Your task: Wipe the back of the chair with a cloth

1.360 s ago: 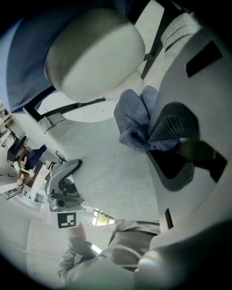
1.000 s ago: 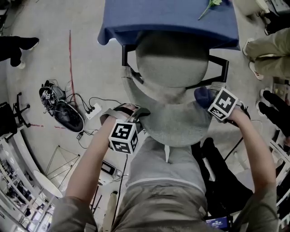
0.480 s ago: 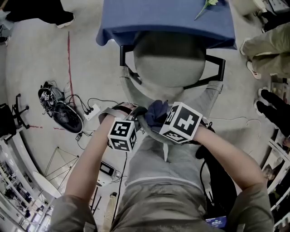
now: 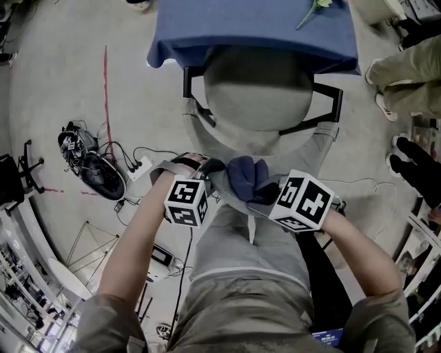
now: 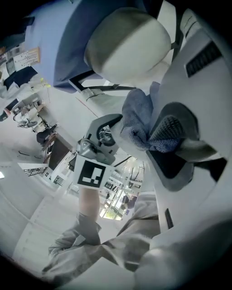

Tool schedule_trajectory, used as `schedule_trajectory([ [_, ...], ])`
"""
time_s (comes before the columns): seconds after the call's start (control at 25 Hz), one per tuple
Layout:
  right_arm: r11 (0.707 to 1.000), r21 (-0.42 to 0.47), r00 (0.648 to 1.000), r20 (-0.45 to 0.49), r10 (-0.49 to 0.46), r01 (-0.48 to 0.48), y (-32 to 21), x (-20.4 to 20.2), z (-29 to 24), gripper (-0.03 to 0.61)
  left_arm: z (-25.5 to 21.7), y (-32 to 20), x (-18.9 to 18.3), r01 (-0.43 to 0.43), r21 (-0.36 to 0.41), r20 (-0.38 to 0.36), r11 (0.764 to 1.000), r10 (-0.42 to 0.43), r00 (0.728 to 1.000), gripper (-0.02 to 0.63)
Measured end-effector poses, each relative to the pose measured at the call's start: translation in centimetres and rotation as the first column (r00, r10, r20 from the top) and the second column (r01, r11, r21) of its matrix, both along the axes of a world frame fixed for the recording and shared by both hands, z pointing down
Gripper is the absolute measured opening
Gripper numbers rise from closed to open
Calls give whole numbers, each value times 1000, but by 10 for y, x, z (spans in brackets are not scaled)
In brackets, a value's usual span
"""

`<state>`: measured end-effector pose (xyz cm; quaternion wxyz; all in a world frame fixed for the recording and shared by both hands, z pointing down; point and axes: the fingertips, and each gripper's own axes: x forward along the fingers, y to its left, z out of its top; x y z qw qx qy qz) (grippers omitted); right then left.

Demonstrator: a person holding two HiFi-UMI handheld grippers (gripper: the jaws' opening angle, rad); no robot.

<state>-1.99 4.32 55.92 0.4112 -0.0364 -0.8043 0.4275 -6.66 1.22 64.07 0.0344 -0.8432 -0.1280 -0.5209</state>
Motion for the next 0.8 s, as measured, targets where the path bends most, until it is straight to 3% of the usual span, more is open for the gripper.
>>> schedule_trajectory([
  [0.24,999,-11,991,-132,-37,36,12,77,6,66,-2,-2,0,8,2,5,1000,-8,1000,153],
  [0.48,995,103,934,-353,55,-20,-7,149,35,66,-1,-1,1,21,13,10,1000,-21,1000,153],
  [0.6,993,105,942,-327,77,-44,-4,138,29,66,-1,-2,1,27,12,11,1000,-28,1000,153],
  [0.8,995,90,982,-178,64,-48,10,69,7,66,0,0,-1,24,23,25,999,-24,999,154],
])
